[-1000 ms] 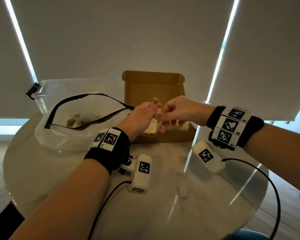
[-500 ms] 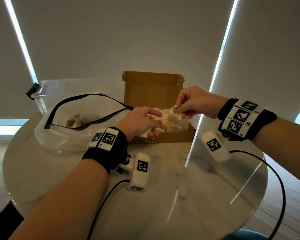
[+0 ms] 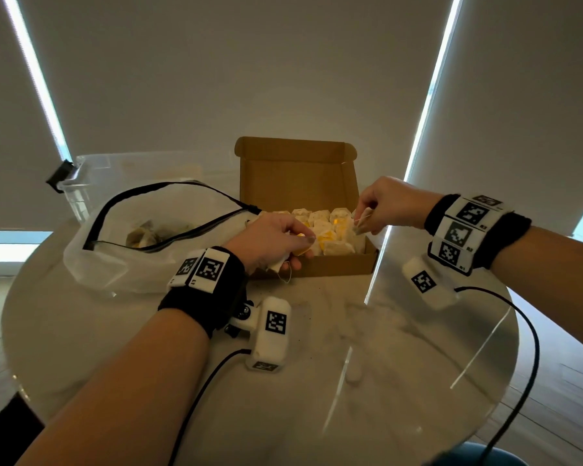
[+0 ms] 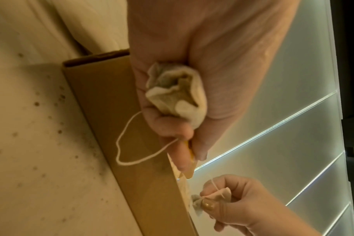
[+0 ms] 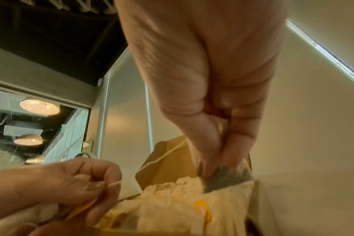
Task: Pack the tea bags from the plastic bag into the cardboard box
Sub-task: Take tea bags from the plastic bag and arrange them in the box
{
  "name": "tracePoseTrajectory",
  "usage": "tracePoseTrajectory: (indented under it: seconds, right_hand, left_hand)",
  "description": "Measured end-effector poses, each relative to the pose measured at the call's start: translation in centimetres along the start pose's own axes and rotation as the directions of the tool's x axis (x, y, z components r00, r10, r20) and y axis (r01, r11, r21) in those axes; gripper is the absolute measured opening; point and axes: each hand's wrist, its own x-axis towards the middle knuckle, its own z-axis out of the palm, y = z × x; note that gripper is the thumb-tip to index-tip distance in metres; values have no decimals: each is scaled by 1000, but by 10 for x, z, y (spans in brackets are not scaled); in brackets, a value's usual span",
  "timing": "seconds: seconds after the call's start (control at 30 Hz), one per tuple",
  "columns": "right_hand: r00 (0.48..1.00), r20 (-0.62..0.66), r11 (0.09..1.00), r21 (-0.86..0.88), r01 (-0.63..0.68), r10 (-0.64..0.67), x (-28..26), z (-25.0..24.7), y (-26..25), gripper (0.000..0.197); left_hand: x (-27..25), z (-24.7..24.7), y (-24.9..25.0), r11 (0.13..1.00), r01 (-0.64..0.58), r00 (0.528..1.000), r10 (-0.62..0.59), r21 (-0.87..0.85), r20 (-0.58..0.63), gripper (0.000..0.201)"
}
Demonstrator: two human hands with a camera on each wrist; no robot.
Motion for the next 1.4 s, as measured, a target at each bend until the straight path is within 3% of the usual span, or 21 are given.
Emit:
tracePoseTrajectory:
  seconds: [0.17,0.6,0.7,0.77,0.87,0.93,1.07,1.2,1.4]
  right_hand:
    - [998,56,971,-238,0,13,6,12,0,9]
    - [994,112,886,-460,57,-5,15,38,-5,17]
    - [1000,12,913,-406,27,-24,20,41,1,14]
    - [999,-35,928,-373,8,-22,22,43,5,25]
    - [999,17,935,-354,-20,28,19,37,3,24]
    - [999,42,974,-227,-13,23,15,28,-1,24]
    - [995,-79,992,106,74,-66,1,8,-23,26]
    - [984,95,954,276,117,-148,-13,7,-42,19]
    - [988,101,941,330,78,-118,-15,9,-39,24]
  left_hand:
    - [0,2,-1,999,-12,1000,12,32,-8,9]
    - [-1,-7,0,989,-66,991,49,-131,-128,27]
    - [0,-8,0,991,-55,993,41,-122,-113,21]
    - [0,-8,0,991,-42,995,30,-128,-95,16]
    - [0,-8,0,981,-11,999,1,-194,-51,18]
    - [0,-7,2,969,-1,999,-8,-249,-36,21]
    - [-2,-2,4,967,-43,997,27,-251,-68,16]
    - [-2,3,4,962,-49,995,25,-268,-93,13]
    - [-2,14,5,958,-53,997,35,-283,-68,8]
